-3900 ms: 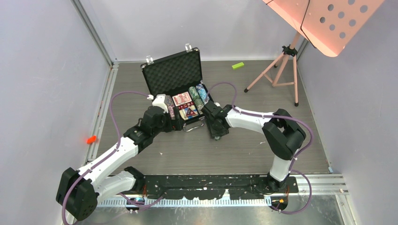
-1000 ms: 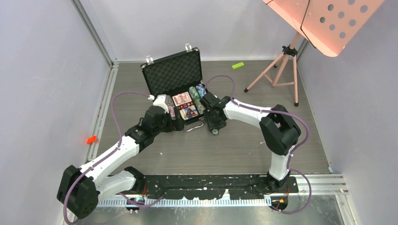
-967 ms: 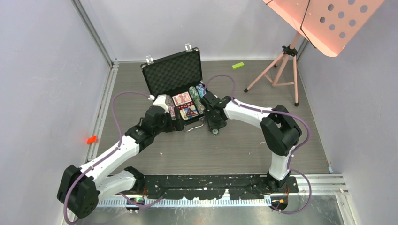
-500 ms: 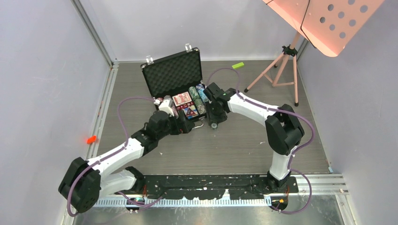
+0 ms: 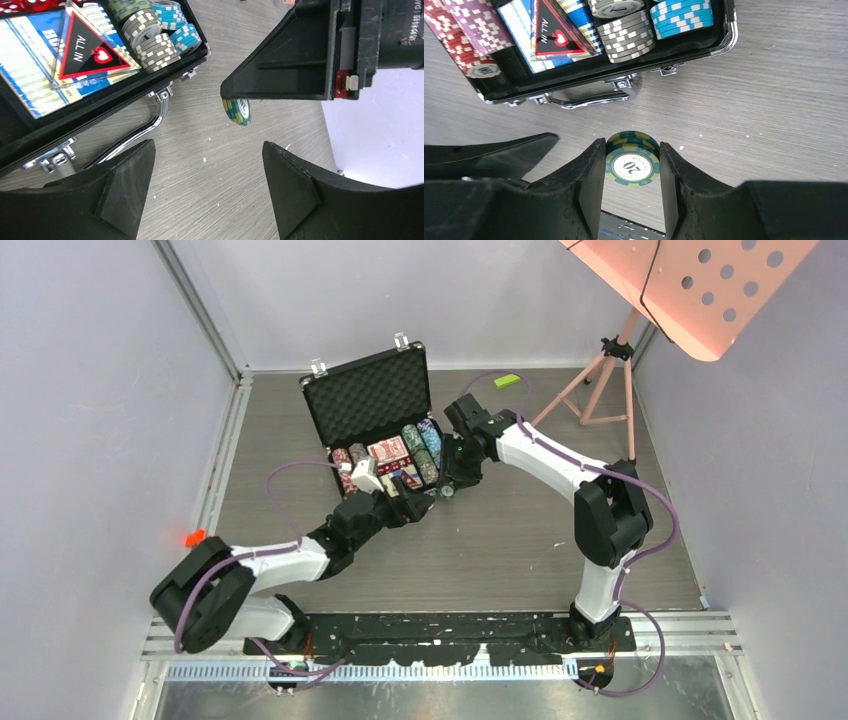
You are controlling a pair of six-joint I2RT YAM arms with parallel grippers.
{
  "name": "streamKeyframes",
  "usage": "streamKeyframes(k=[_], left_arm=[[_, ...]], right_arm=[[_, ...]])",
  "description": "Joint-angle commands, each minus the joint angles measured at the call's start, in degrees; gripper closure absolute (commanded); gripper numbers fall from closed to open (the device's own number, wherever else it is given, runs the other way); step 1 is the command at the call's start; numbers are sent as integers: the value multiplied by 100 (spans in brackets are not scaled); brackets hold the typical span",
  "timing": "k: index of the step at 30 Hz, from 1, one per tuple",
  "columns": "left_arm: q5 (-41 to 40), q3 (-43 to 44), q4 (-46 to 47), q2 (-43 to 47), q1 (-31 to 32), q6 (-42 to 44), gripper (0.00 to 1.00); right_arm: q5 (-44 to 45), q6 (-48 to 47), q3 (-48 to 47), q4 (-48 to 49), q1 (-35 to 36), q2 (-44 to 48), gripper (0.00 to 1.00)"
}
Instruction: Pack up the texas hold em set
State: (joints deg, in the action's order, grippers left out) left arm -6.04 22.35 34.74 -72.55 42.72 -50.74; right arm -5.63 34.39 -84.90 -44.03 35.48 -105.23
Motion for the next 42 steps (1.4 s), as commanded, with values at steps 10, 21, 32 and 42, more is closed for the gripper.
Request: streamKeyframes(k=[10, 21, 32, 42], left_arm=[[-223, 523, 1482, -863, 146, -362, 26], [-248, 588, 1549, -1202, 149, -689, 39], [-152, 778, 1576, -1478, 149, -655, 68], [218, 1594, -431, -1328, -138, 210, 100]], right_arm=[[-723, 927, -285, 84, -85, 198, 75], [-850, 1069, -172, 282, -83, 209, 75], [-1030, 1141, -11, 481, -85, 229, 75], [-792, 1192, 563, 760, -338, 661, 28]])
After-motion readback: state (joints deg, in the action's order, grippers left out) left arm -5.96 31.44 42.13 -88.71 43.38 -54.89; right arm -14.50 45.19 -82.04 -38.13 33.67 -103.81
